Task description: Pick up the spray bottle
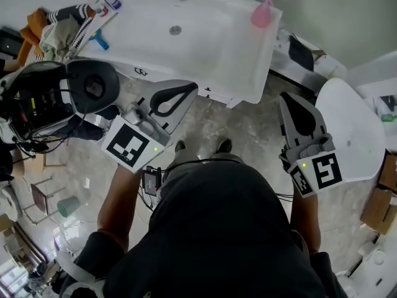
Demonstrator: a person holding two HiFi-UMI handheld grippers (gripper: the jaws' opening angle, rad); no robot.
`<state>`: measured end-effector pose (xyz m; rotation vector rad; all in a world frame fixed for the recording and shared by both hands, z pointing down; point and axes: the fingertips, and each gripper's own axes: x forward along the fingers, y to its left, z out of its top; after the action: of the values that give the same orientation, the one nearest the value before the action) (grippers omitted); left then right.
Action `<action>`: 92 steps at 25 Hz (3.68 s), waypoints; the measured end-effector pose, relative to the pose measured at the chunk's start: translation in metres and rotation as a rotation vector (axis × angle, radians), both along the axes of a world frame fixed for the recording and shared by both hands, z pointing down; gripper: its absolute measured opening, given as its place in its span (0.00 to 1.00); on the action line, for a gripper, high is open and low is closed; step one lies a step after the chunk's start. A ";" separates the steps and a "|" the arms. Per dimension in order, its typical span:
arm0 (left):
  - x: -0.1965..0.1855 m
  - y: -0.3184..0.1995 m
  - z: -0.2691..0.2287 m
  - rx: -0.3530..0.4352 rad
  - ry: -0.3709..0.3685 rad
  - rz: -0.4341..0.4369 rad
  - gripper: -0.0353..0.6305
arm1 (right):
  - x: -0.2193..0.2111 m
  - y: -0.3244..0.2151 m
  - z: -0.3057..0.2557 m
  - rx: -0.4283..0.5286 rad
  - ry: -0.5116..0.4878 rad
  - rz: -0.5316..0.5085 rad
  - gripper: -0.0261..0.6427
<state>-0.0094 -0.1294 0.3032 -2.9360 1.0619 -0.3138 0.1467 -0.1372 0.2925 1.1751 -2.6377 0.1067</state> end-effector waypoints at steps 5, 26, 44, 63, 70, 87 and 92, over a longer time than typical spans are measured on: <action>0.004 -0.007 0.003 -0.004 -0.008 -0.007 0.06 | -0.001 -0.014 0.008 -0.012 0.002 -0.031 0.05; -0.058 -0.082 0.019 -0.056 0.084 0.142 0.06 | -0.077 -0.066 0.007 -0.046 0.047 0.123 0.05; -0.096 -0.135 0.025 -0.048 0.137 0.232 0.06 | -0.119 -0.118 0.003 -0.030 0.112 0.189 0.05; -0.011 -0.195 0.037 -0.132 0.073 0.113 0.06 | -0.045 -0.222 0.028 -0.063 0.049 0.076 0.05; 0.020 -0.204 0.046 -0.150 0.037 0.079 0.06 | -0.019 -0.254 0.039 -0.062 0.043 0.031 0.05; 0.017 -0.238 0.072 -0.241 0.022 0.108 0.06 | -0.001 -0.332 0.099 -0.149 0.081 0.111 0.06; 0.012 -0.262 0.076 -0.265 0.030 0.137 0.06 | 0.005 -0.365 0.116 -0.174 0.101 0.163 0.06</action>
<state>0.0027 -0.3919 0.3792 -3.2368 0.8779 -0.4407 0.1515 -0.5025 0.4082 1.2972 -2.3896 0.2927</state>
